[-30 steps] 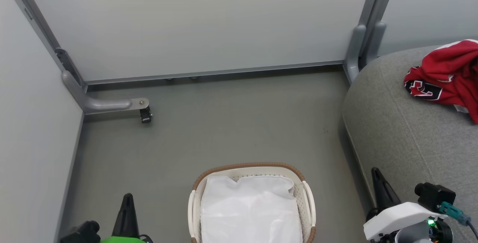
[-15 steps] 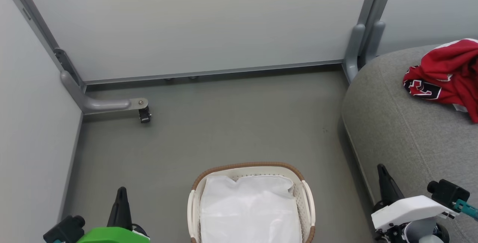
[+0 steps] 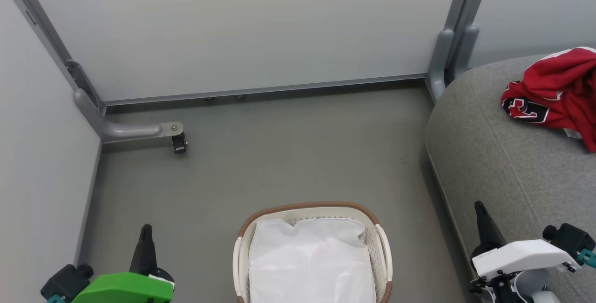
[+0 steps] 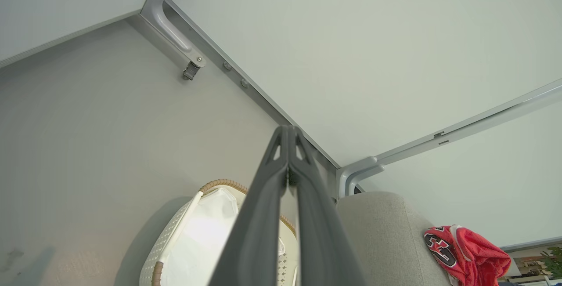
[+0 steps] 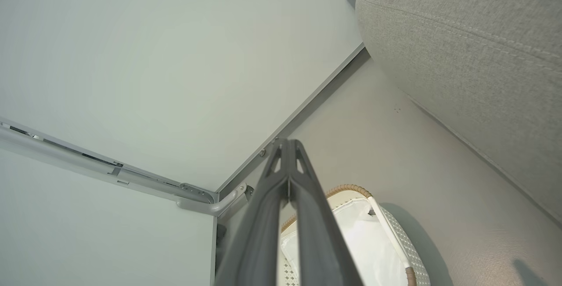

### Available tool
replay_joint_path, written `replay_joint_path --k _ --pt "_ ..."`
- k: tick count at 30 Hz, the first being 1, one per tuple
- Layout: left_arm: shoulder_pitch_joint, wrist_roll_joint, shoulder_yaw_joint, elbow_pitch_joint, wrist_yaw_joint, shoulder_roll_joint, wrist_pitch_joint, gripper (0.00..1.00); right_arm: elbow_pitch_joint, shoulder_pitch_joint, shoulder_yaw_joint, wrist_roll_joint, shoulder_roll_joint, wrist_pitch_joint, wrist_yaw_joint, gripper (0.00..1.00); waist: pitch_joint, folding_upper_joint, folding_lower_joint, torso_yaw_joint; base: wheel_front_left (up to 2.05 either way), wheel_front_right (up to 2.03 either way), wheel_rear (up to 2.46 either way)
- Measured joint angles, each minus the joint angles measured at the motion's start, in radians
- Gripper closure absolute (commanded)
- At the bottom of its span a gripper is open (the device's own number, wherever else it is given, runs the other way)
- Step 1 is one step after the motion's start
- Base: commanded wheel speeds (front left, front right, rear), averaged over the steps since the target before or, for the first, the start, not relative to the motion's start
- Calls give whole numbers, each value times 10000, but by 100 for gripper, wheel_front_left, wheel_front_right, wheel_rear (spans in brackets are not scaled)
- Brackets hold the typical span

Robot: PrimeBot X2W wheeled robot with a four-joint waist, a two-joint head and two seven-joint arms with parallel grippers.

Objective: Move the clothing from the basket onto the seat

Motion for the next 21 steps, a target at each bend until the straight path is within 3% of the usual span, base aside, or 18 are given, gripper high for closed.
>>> replay_joint_path --k 21 --pt "-400 -2215 387 17 -251 15 612 100 -169 -181 -274 2297 -13 616 0 100 22 0 0 -52 0 0 0"
